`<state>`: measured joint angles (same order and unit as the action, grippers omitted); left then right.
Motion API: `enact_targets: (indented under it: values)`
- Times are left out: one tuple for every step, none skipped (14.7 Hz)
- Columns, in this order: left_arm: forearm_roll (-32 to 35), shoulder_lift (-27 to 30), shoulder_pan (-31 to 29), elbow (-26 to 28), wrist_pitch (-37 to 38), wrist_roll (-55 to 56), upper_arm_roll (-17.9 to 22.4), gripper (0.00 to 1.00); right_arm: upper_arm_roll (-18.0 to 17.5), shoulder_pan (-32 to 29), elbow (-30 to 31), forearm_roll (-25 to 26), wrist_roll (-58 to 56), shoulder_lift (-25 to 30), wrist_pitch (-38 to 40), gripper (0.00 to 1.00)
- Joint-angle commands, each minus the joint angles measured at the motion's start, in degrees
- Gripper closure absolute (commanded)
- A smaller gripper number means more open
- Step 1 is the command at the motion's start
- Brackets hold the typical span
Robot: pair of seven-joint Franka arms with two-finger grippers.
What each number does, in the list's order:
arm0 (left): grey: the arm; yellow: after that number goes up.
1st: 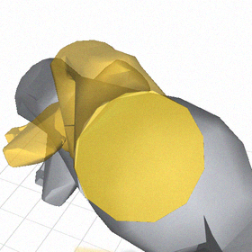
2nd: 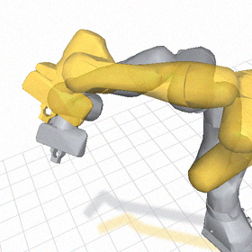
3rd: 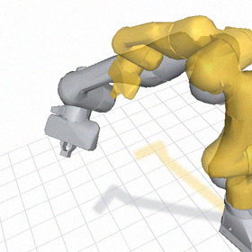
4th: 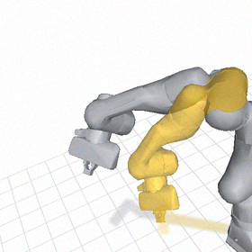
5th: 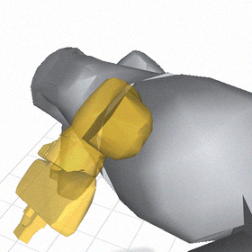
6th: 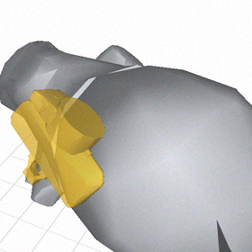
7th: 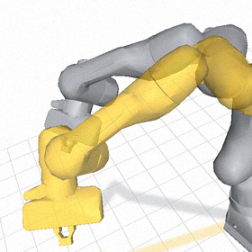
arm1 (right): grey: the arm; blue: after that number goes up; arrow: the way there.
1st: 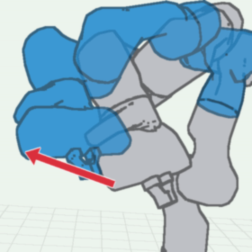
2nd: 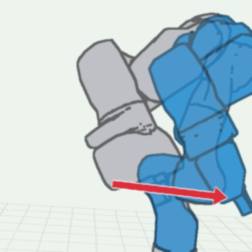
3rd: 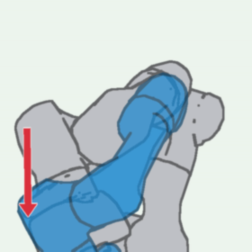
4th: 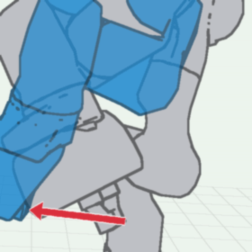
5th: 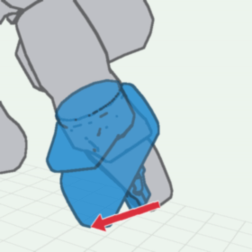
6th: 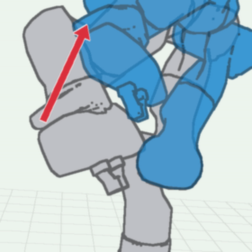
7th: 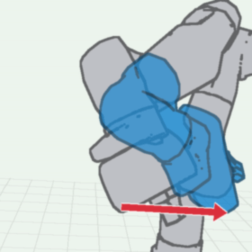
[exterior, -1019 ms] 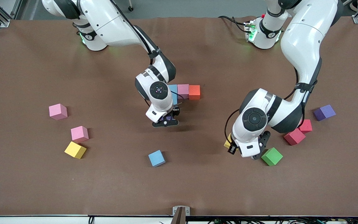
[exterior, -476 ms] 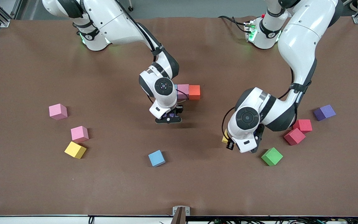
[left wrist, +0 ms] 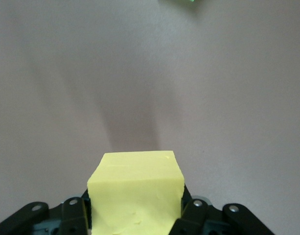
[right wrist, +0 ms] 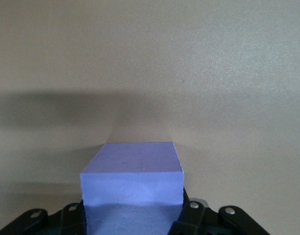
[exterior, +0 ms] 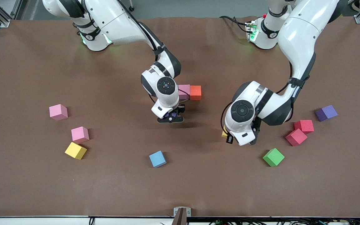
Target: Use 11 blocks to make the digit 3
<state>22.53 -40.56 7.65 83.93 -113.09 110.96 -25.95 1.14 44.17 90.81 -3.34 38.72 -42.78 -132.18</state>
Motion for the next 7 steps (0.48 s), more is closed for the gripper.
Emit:
enact_targets:
  values:
    - [-0.2, 2.0, 0.2, 2.0, 0.4, 1.7, 0.2, 0.94, 0.1, 0.7, 0.7, -0.2, 1.1, -0.8, -0.3, 0.72]
    - [-0.2, 2.0, 0.3, 2.4, 0.5, 1.7, 0.2, 0.94, 0.1, 0.4, 0.4, -0.6, 1.2, -0.8, 0.0, 0.47]
    - [-0.2, 1.9, 0.3, 3.0, 0.5, 1.9, 0.2, 0.94, 0.1, 0.0, 0.2, -0.6, 1.2, -0.7, 0.3, 0.1]
    - [-0.4, 1.9, 0.2, 3.3, 0.5, 2.1, 0.0, 0.94, 0.1, -0.7, 0.1, -0.6, 1.0, -0.5, 0.7, 0.0]
    - [-0.7, 2.0, 0.0, 4.0, 0.5, 2.1, -0.3, 0.93, 0.0, -1.0, -0.5, -0.6, 1.0, -0.3, 1.2, 0.0]
    - [-0.9, 2.2, -0.6, 4.2, 0.4, 2.2, -0.9, 0.93, 0.0, -1.2, -1.6, -0.6, 1.0, -0.1, 2.1, 0.0]
    - [-0.9, 2.1, -0.8, 4.3, 0.2, 3.5, -1.5, 0.93, 0.0, -1.5, -3.1, -0.6, 1.0, 0.0, 3.9, 0.0]
